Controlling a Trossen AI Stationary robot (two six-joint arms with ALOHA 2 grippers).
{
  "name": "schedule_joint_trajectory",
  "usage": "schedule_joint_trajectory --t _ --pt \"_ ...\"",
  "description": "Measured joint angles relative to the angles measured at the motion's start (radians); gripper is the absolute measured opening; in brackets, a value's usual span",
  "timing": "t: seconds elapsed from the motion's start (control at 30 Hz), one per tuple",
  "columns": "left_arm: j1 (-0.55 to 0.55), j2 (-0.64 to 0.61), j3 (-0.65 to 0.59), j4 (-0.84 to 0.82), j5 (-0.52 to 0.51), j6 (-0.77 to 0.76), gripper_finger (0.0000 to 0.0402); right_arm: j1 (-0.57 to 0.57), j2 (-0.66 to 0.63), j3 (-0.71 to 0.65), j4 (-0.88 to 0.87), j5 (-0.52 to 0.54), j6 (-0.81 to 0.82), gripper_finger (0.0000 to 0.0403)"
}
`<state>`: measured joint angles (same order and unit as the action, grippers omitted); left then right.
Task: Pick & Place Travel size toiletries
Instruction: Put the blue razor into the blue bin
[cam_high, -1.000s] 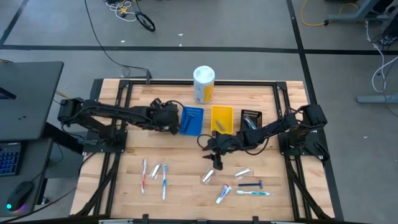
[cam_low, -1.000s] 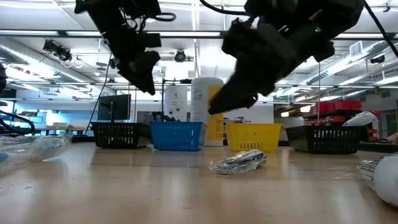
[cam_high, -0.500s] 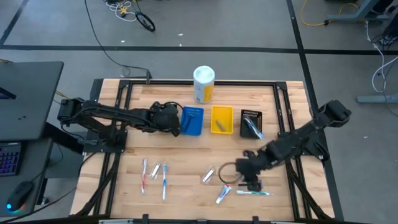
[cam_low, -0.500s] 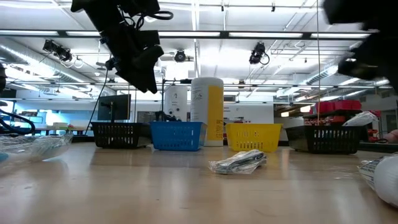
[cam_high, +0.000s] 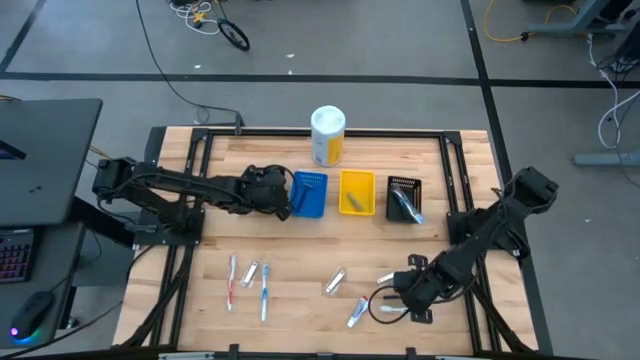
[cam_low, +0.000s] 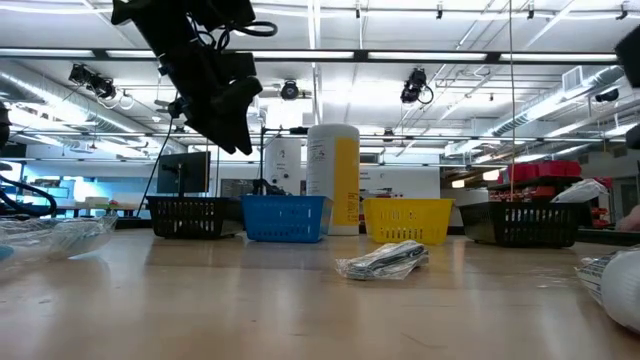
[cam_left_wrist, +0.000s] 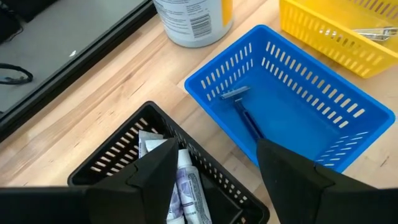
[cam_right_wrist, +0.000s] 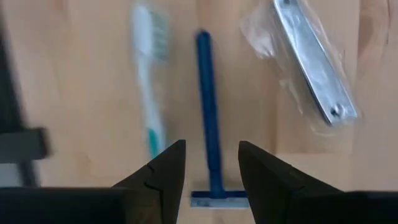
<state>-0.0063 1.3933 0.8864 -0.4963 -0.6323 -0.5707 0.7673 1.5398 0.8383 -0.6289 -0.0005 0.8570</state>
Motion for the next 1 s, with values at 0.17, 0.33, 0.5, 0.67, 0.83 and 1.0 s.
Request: schedule_joint_trajectory --t 0.17,0.33,0.5,0.67,0.83,1.0 --pt "0.000 0.000 0.000 0.010 0.000 -0.001 0.0228 -0.002 0.062 0.000 -0.017 -0.036 0.000 0.0155" --pt "0.000 0.000 0.000 0.029 0.000 0.022 0.0228 -0.003 0.105 0.003 -0.004 -0.061 0.000 0.0143" --pt "0.000 0.000 0.000 0.089 0.022 0.065 0.0228 -0.026 0.099 0.001 -0.012 -0.064 0.006 0.0088" --pt "0.000 0.000 0.000 0.232 0.176 0.194 0.0229 -0.078 0.063 0.027 0.004 -0.063 -0.028 0.0041" --pt "0.000 0.000 0.000 0.429 0.369 0.301 0.0229 -0.139 0.013 0.083 0.004 0.032 -0.140 0.0036" --pt "-0.002 0.000 0.000 0.586 0.583 0.386 0.0229 -0.219 -0.005 0.115 0.102 0.387 -0.425 0.0036"
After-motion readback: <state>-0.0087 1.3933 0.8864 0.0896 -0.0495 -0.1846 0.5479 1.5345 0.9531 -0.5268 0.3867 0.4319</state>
